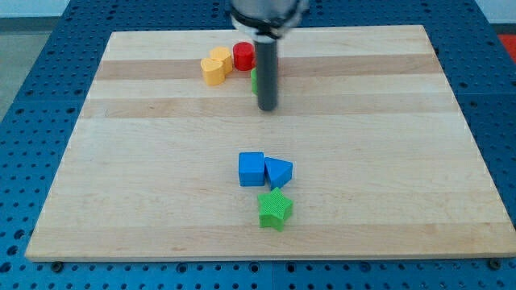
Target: Push the blue cube and green star towards the green circle
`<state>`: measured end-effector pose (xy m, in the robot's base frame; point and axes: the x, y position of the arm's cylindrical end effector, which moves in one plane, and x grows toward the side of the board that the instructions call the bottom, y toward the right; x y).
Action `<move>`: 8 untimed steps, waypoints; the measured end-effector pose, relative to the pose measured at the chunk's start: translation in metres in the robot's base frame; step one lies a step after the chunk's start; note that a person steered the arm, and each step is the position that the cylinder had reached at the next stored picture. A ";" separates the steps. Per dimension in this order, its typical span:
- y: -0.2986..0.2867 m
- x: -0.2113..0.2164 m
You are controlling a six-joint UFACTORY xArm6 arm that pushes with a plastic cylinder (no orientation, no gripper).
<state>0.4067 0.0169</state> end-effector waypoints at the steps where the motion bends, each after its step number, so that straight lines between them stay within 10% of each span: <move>1: 0.029 0.072; 4: 0.051 0.204; 8: -0.052 0.142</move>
<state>0.5492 -0.0353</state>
